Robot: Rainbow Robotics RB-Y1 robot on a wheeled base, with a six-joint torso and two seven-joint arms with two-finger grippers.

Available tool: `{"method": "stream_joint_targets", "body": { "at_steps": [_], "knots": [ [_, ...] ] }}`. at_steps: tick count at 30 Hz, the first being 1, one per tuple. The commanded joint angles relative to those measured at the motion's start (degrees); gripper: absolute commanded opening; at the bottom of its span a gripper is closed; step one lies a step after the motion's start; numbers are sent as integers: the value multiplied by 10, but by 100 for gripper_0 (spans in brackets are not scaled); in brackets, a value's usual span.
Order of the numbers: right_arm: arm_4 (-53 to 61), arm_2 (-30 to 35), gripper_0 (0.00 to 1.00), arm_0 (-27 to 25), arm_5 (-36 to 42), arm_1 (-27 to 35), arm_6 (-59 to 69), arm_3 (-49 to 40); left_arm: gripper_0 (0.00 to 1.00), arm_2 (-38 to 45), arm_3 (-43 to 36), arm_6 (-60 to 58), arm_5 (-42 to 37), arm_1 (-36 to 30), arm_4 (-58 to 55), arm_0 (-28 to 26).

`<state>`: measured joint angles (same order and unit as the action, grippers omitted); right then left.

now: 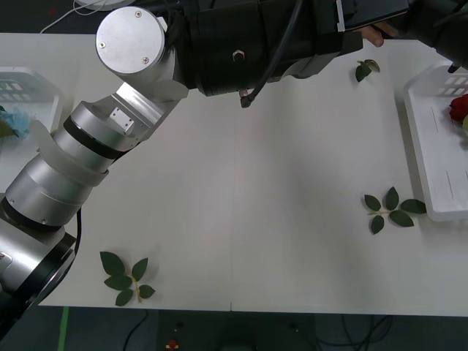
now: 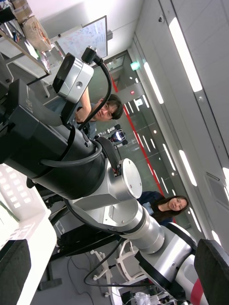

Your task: Place the red flowers into the right box and the blue flowers into the left box. If a person shows an open palm, hand one flower to the person first, then continue sorting.

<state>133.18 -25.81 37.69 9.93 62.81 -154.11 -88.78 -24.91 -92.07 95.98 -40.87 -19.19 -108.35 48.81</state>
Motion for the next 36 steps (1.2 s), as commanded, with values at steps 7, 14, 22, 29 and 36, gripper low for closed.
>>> {"method": "stream_joint_targets", "body": {
  "at_steps": [7, 14, 22, 29, 36],
  "knots": [
    [11, -2, 100, 26, -6, -8, -9, -2, 100, -3, -7, 44, 6, 10, -7, 25],
    [13, -1, 100, 26, -5, -8, -9, -3, 100, -3, -7, 44, 6, 10, -7, 25],
    [19, -2, 100, 26, 8, -7, -9, -4, 100, 19, -14, 79, -5, -8, 27, 24],
    [56, -1, 100, 26, 61, 28, -9, -8, 100, 123, -37, 77, -149, -73, 125, 54],
    [97, -1, 100, 26, 189, 82, -9, 5, 100, 371, -14, 80, -561, -96, 228, 133]
  ]
}}
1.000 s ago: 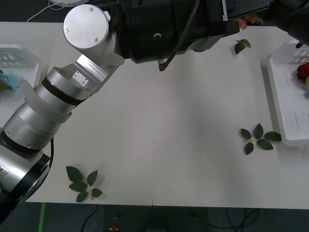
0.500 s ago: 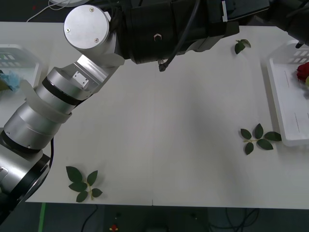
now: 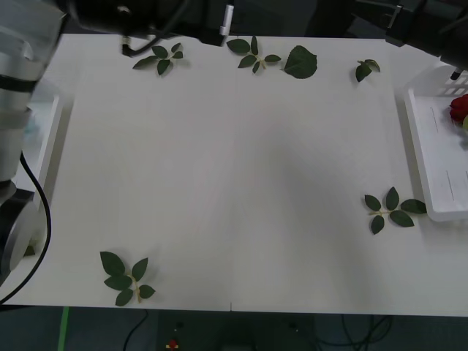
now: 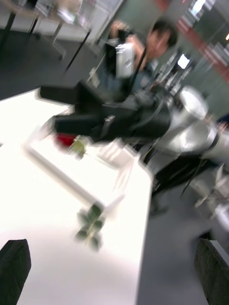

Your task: Place the red flowers into the right box and the blue flowers into the left box. If a person shows an open palm, hand one flower to the person first, then continue sorting.

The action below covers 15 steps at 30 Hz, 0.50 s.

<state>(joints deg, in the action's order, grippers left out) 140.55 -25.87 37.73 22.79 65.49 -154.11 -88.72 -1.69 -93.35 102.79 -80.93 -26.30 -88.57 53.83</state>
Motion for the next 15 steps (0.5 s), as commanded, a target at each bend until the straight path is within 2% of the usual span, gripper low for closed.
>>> {"method": "stream_joint_targets", "body": {
  "at_steps": [1, 3, 4, 7, 11, 15],
  "knots": [
    [33, -1, 100, 25, 80, 63, -9, 8, 100, 165, 7, 14, -203, -24, 31, 89],
    [52, -1, 100, 25, 131, 76, -9, 21, 100, 215, 15, 25, -279, -24, 25, 90],
    [61, -1, 100, 26, 152, 83, -9, 27, 100, 228, 13, 39, -291, -24, 24, 83],
    [87, -1, 100, 25, 219, 100, -9, 43, 100, 253, -9, 96, -291, -25, 24, 31],
    [106, -1, 100, 25, 300, 114, -9, 57, 100, 238, -37, 175, -291, -37, 18, -62],
    [119, -1, 100, 23, 362, 125, -9, 61, 100, 234, -47, 219, -278, -38, 17, -109]
  ]
}}
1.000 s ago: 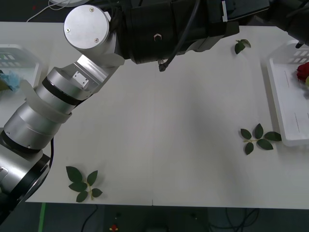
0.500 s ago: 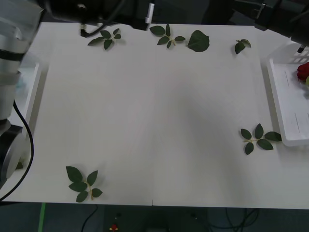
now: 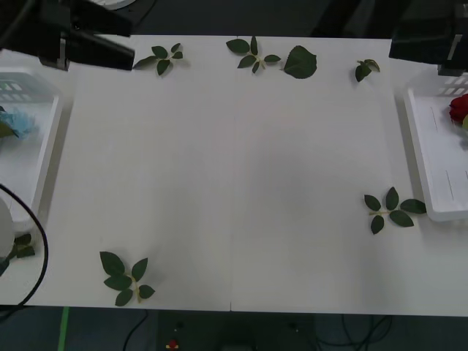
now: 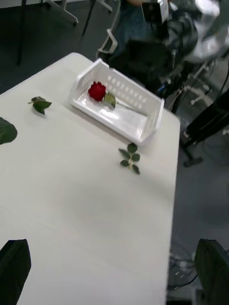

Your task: Place the red flowers into the right box and the blue flowers into the left box. If a person shows an open palm, hand one flower to the person first, then continue sorting.

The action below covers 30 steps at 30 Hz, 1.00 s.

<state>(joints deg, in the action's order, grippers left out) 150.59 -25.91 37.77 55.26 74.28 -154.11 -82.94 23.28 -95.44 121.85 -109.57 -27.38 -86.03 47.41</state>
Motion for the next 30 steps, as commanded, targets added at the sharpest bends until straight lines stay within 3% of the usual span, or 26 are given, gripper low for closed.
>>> {"method": "stream_joint_targets", "body": {
  "at_steps": [1, 7, 18, 30],
  "knots": [
    [22, 0, 100, 20, 59, 39, -9, 3, 100, -14, -26, 43, 8, -28, -9, -54],
    [38, 0, 100, -3, 108, 41, -9, -1, 100, -10, -26, 74, 11, -29, -4, -64],
    [40, 1, 100, -52, 116, 46, -9, -62, 100, -33, -26, 140, 56, -29, 1, -109],
    [40, 10, 100, -54, 118, 33, -9, -69, 100, -55, -26, 156, 66, -29, 28, -118]
  ]
}}
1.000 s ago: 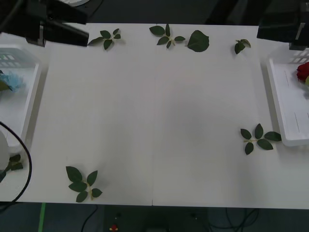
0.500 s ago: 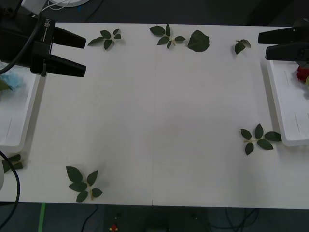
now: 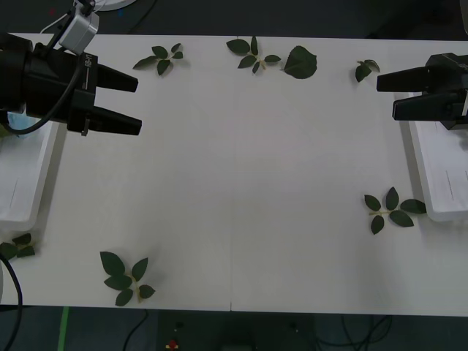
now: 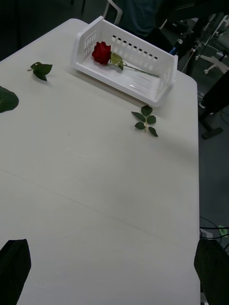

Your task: Place the red flowers into the right box and the blue flowers into the left box. If a person shows an open palm, hand one flower to the person first, then continue sorting.

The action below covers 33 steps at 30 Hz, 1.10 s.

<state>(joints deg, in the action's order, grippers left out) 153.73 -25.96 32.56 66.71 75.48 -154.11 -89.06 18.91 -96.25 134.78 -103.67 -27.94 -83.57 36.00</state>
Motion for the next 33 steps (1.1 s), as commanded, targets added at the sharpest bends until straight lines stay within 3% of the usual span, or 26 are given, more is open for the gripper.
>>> {"method": "stream_joint_targets", "body": {
  "at_steps": [1, 33],
  "knots": [
    [9, 13, 100, -2, 4, 21, -9, -8, 100, -12, -17, 27, 7, -23, 3, -4],
    [9, 26, 100, -2, 1, 10, -9, -5, 100, -12, -17, 27, 7, -23, 3, -4]
  ]
}}
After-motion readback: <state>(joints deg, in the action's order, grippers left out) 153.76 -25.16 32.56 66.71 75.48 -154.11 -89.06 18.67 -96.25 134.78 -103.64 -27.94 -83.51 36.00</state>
